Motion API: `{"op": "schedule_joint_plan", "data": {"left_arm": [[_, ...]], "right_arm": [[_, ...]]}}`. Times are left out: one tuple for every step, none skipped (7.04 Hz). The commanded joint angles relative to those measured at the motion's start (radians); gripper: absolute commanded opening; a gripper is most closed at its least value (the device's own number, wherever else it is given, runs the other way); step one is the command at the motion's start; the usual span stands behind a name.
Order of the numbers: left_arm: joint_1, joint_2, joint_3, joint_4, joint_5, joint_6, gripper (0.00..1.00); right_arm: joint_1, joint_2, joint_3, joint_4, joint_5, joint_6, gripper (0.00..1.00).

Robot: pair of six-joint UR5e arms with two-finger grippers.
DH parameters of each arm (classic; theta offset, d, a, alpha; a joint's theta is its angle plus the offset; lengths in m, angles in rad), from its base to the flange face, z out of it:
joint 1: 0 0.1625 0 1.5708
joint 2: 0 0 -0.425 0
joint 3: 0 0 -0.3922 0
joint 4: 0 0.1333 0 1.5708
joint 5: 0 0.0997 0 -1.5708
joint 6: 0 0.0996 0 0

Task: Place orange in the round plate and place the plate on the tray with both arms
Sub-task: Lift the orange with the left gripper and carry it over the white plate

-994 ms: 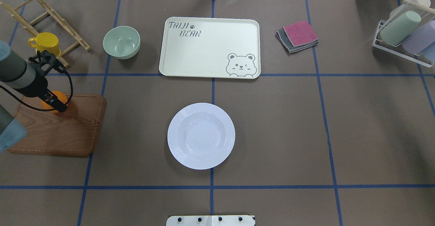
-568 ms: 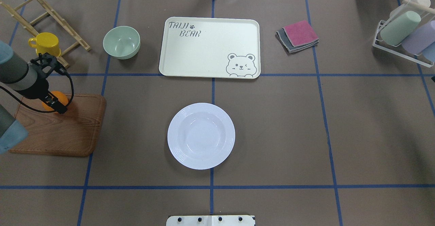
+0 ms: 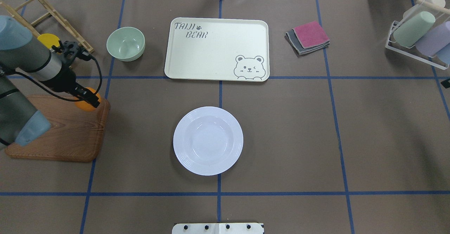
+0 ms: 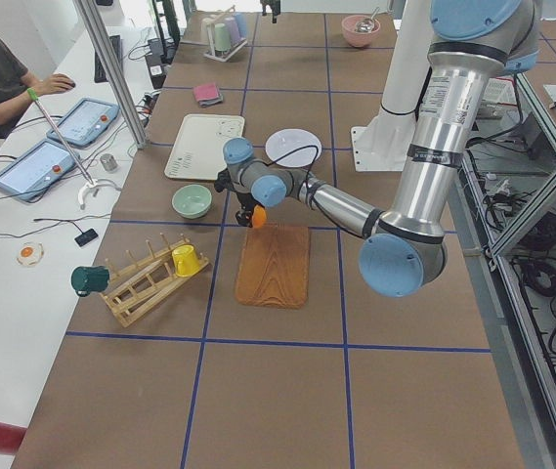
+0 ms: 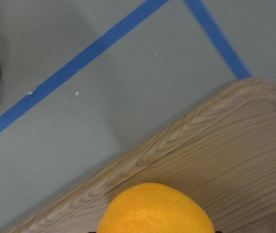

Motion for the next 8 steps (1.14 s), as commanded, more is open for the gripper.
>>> {"op": "schedule_joint_plan", "data": {"left_arm": [[0.175,-0.202,-0.013,0.018,0.024,-0.426,0.00],[0.231,-0.317,-0.013,0.101,0.099,-0.490,0.00],[0.318,-0.408,-0.004,0.199,0.192,-0.492,0.00],[0.366,-0.433,0.003,0.216,0.257,-0.492,0.00],[0.388,-0.433,0.025,0.216,0.265,-0.489,0.00],[0.420,-0.446,0.052,0.210,0.308,-0.486,0.00],[0.450,-0.443,0.062,0.205,0.345,-0.481,0.00],[0.454,-0.449,0.074,0.200,0.345,-0.481,0.00]], "right_arm": [[-0.001,-0.001,0.001,0.000,0.000,0.001,1.00],[-0.001,-0.001,0.001,0.000,0.000,0.001,1.00],[-0.001,-0.001,0.001,0.000,0.000,0.001,1.00],[-0.002,-0.001,-0.001,0.000,0.000,0.002,1.00],[-0.002,-0.002,-0.001,0.000,0.000,0.002,1.00],[-0.002,-0.002,-0.001,0.000,0.000,0.002,1.00],[-0.004,-0.002,-0.001,0.000,0.000,0.002,1.00],[-0.004,-0.002,-0.001,0.000,0.000,0.002,1.00]]}}
